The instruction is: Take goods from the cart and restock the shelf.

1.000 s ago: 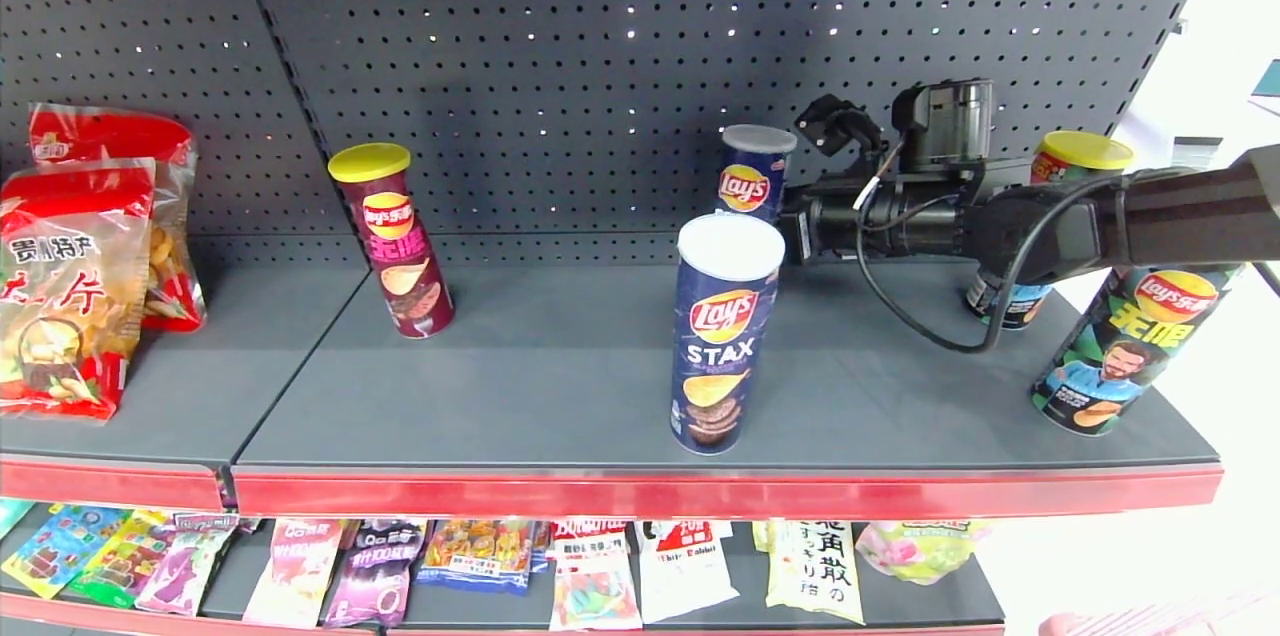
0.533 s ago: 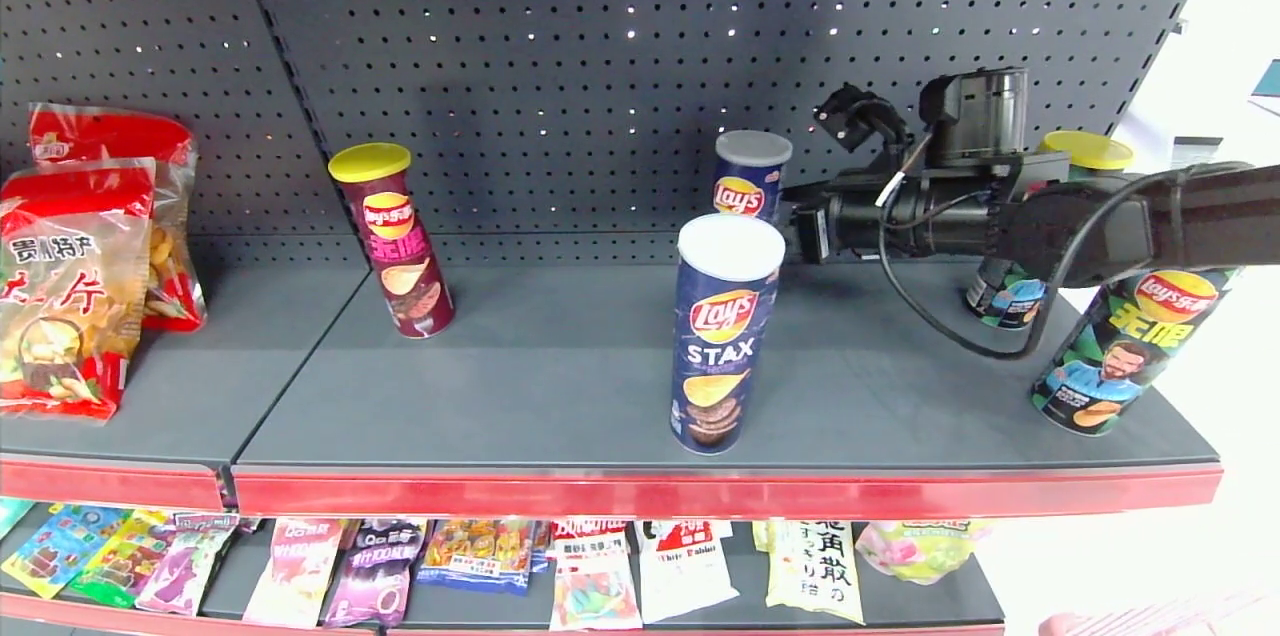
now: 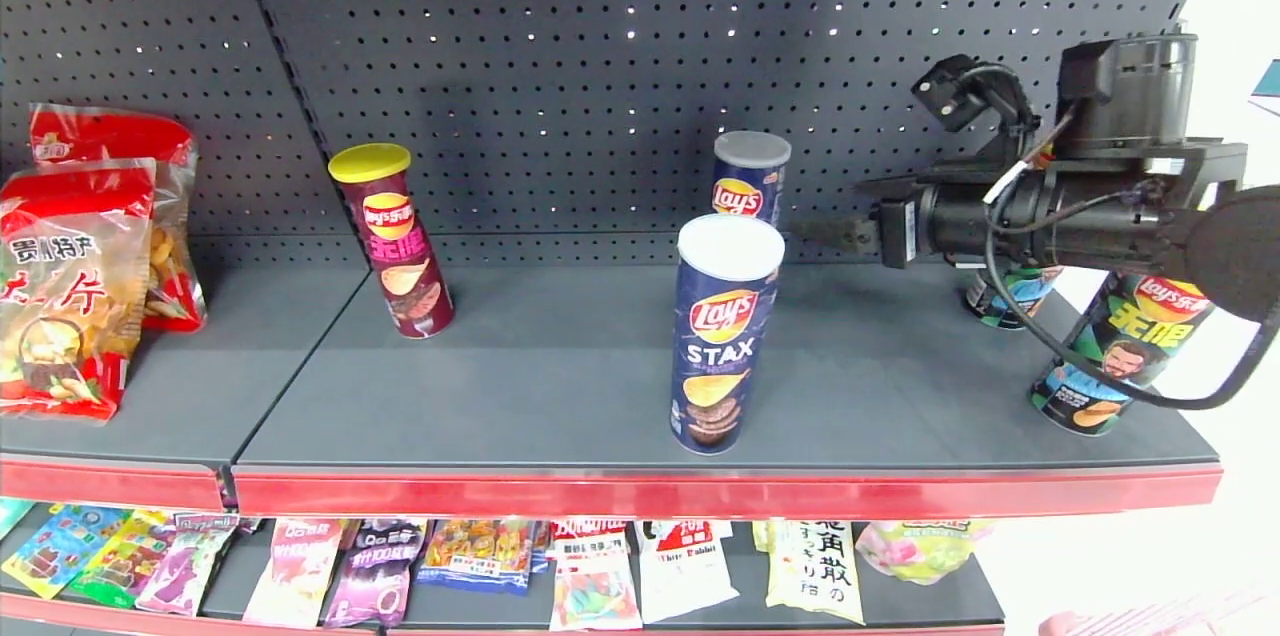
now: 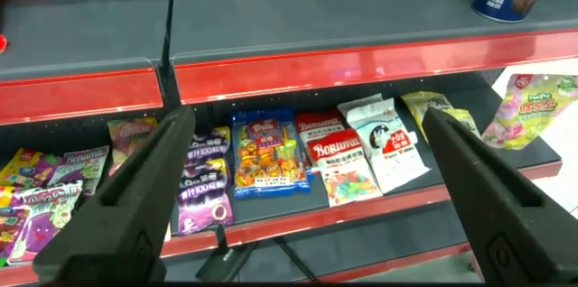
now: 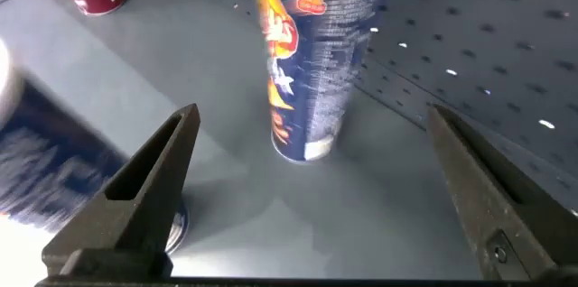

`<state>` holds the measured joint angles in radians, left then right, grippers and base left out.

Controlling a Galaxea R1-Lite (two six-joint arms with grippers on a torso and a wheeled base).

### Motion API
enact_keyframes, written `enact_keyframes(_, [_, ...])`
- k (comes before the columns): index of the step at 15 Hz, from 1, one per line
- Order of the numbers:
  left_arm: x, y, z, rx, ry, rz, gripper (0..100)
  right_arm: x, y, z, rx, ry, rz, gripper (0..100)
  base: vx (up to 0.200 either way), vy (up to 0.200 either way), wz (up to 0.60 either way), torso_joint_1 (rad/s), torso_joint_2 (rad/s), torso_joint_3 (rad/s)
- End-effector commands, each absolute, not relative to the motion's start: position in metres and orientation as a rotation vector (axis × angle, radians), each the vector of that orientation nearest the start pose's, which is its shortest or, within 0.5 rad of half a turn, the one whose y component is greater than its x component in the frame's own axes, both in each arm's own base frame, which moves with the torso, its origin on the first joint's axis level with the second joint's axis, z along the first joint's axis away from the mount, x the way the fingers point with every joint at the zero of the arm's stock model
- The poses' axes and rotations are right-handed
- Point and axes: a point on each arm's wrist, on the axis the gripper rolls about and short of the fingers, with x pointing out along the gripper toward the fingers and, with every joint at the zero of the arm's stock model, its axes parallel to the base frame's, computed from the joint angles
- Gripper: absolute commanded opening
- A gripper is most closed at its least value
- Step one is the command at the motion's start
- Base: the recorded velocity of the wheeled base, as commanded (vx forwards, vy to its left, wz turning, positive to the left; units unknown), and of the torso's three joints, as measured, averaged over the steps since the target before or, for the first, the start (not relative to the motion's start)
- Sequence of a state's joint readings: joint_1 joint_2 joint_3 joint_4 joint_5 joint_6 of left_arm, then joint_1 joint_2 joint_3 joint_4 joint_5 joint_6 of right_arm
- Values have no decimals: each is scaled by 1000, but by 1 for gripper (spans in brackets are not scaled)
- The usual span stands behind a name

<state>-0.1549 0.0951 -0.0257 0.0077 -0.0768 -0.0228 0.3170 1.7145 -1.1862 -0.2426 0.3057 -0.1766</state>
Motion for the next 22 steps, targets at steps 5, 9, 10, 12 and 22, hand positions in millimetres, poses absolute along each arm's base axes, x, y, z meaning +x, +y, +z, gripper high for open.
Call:
enact_keyframes(5, [-17,1,84,-20,84,-238,100,242,86,271,-159,165,581,100,0,0,0,0,0,0])
enact_keyframes(9, [-15,1,84,-13,113,-276,100,192,80,273,-147,125,620,100,0,0,0,0,0,0])
enact_keyframes(10, [-15,2,84,-1,118,-295,100,175,77,271,-138,116,612,100,0,0,0,0,0,0])
enact_keyframes(12, [-12,2,85,13,149,-354,100,129,57,259,-120,87,513,100,0,0,0,0,0,0])
enact_keyframes(22, [30,-10,163,9,287,-348,100,-24,-9,177,-83,229,11,100,0,0,0,0,0,0])
